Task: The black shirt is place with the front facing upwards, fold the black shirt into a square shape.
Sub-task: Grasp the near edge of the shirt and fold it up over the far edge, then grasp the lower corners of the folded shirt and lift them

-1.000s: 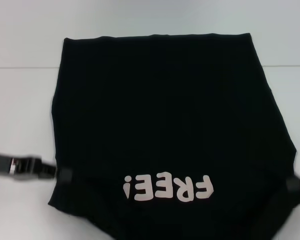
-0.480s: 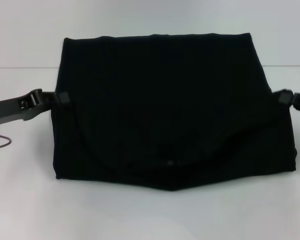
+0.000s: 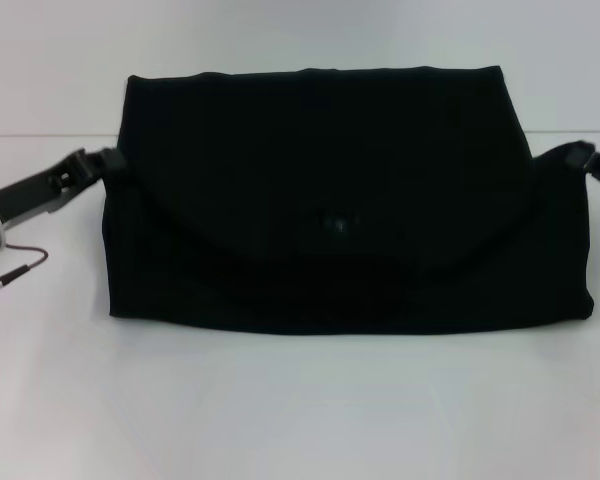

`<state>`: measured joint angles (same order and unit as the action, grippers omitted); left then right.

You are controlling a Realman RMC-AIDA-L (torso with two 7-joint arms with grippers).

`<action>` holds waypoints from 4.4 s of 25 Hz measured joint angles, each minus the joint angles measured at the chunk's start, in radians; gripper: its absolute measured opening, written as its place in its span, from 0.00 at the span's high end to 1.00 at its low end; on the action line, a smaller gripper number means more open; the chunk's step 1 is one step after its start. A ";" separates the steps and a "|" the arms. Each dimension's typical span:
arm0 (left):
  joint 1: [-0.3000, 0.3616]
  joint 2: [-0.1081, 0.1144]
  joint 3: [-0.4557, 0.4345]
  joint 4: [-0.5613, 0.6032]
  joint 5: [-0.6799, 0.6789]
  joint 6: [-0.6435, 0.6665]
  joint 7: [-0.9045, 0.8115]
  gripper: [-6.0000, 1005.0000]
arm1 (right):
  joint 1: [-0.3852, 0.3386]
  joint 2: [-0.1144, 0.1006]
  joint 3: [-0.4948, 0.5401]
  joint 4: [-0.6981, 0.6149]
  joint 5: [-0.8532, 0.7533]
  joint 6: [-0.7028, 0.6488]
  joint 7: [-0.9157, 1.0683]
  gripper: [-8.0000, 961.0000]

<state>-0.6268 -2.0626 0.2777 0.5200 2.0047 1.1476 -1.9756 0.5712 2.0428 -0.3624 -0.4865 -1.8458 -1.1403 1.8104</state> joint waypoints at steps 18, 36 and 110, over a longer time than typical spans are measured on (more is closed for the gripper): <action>-0.049 -0.025 0.009 -0.059 -0.111 -0.209 0.136 0.96 | 0.057 0.015 -0.012 0.064 0.052 0.147 -0.155 0.93; -0.072 -0.098 0.010 -0.143 -0.127 -0.366 0.318 0.86 | 0.081 0.039 -0.076 0.077 0.047 0.293 -0.245 0.76; 0.042 -0.039 0.120 0.129 0.351 0.120 -0.026 0.90 | -0.030 -0.115 -0.253 -0.249 -0.367 -0.287 0.356 0.05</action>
<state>-0.5851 -2.1017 0.3973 0.6489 2.3561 1.2676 -2.0013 0.5415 1.9275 -0.6152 -0.7353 -2.2125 -1.4272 2.1667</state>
